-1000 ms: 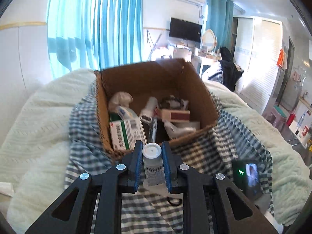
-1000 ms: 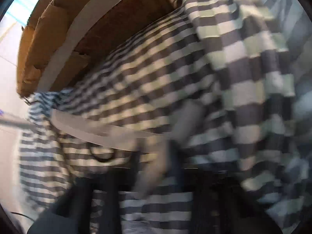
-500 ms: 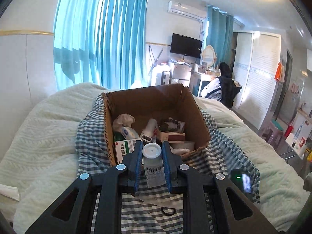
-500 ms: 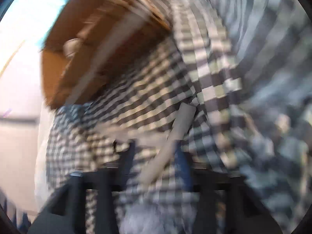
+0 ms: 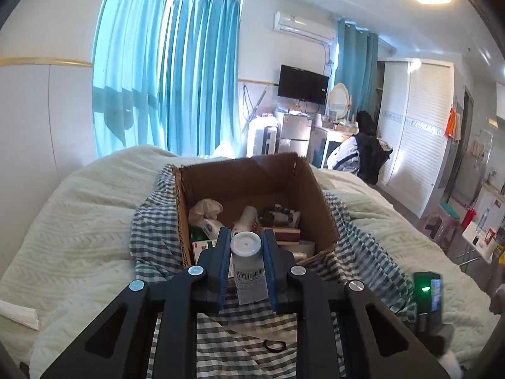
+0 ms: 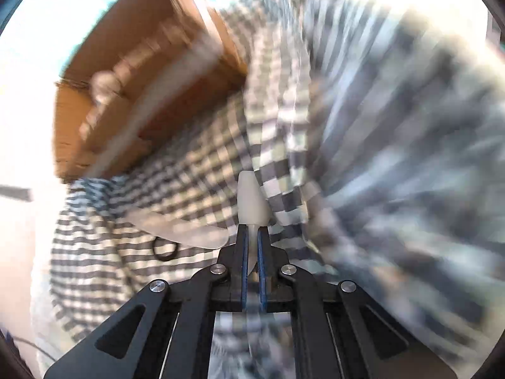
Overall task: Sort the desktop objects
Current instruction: 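Carry the bottle and tube over the cardboard box with both grippers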
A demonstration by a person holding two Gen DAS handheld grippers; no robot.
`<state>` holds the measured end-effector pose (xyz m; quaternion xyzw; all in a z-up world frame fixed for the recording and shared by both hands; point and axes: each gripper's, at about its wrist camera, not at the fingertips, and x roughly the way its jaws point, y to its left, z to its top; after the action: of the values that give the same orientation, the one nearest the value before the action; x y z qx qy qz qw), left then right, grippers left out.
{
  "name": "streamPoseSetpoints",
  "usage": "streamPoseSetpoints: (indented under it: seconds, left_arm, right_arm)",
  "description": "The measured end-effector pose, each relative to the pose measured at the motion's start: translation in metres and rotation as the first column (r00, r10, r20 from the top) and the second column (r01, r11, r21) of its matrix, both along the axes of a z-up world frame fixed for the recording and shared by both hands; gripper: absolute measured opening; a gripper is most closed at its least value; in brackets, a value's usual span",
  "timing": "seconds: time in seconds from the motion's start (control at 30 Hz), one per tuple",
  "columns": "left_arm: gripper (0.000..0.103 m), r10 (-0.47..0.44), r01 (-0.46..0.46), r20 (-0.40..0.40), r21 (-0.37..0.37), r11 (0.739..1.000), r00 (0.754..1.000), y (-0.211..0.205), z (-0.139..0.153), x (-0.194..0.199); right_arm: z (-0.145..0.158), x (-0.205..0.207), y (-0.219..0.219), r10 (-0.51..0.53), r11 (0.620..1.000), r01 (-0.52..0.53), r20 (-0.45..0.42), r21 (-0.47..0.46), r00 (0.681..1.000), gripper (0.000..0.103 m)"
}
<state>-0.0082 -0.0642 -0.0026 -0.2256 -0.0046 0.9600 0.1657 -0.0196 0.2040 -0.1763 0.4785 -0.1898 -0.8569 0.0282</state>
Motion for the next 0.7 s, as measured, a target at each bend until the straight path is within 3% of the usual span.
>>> streamPoseSetpoints:
  seconds: [0.17,0.37,0.53,0.7]
  left_arm:
    - [0.019,0.002,-0.001,-0.047,0.014,1.0,0.999,-0.002,0.02,0.003]
    - [0.019,0.003,-0.001,-0.106,0.018,1.0,0.994,-0.002,0.046,-0.005]
    - [0.019,0.013,-0.014,-0.142,-0.004,1.0,0.99,0.001,0.064,-0.033]
    - [0.019,0.028,-0.033,-0.123,-0.037,0.999,0.992,0.011,0.056,-0.087]
  right_arm:
    - [0.077,0.032,0.011,0.039,0.999,-0.034,-0.195,0.032,0.98,0.004]
    - [0.158,0.028,0.0,0.103,0.994,-0.077,-0.395,0.082,0.913,0.004]
    - [0.208,-0.006,-0.016,0.163,0.986,-0.121,-0.481,0.117,0.862,0.004]
    - [0.22,-0.059,-0.037,0.213,0.976,-0.155,-0.504,0.155,0.837,0.004]
